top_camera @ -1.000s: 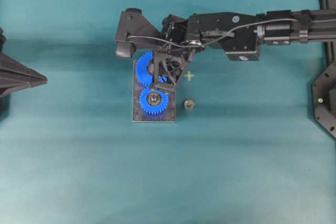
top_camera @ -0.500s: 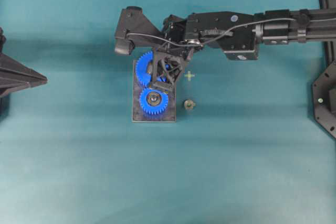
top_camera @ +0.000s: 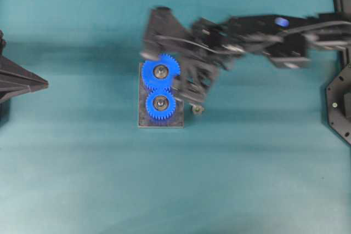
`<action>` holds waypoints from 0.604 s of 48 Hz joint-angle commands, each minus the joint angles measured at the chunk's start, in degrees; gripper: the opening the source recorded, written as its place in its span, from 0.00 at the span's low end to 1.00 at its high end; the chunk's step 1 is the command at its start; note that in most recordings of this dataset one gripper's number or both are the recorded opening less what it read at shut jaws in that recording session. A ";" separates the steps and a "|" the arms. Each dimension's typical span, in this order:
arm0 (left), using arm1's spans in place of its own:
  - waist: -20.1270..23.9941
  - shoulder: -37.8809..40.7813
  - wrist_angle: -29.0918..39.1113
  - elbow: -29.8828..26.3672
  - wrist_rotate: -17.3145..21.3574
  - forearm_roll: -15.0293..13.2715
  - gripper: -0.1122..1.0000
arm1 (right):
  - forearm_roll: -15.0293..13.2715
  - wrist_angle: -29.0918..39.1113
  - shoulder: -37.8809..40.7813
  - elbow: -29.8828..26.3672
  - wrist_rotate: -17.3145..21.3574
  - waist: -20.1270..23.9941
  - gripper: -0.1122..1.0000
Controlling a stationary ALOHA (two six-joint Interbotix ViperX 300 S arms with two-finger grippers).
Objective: Insert the washer onto the shaft.
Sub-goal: 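Move the open right gripper over the lower silver washer, then close the right gripper on the lower silver washer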
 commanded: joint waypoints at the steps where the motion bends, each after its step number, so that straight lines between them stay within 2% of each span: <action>1: 0.18 0.26 -0.70 -0.79 0.09 0.18 0.17 | 0.09 -4.66 -2.37 4.57 1.41 1.93 0.84; 12: 0.62 0.26 -1.23 -1.05 0.35 0.18 0.17 | 0.00 -23.47 0.88 14.24 2.11 4.57 0.81; 21: 1.14 0.26 -1.23 -1.41 0.35 0.26 0.17 | -1.41 -24.70 3.78 14.68 2.11 4.48 0.76; 29: 1.05 0.18 -1.23 -1.49 0.35 0.26 0.17 | -1.49 -24.96 5.45 14.94 2.11 4.57 0.71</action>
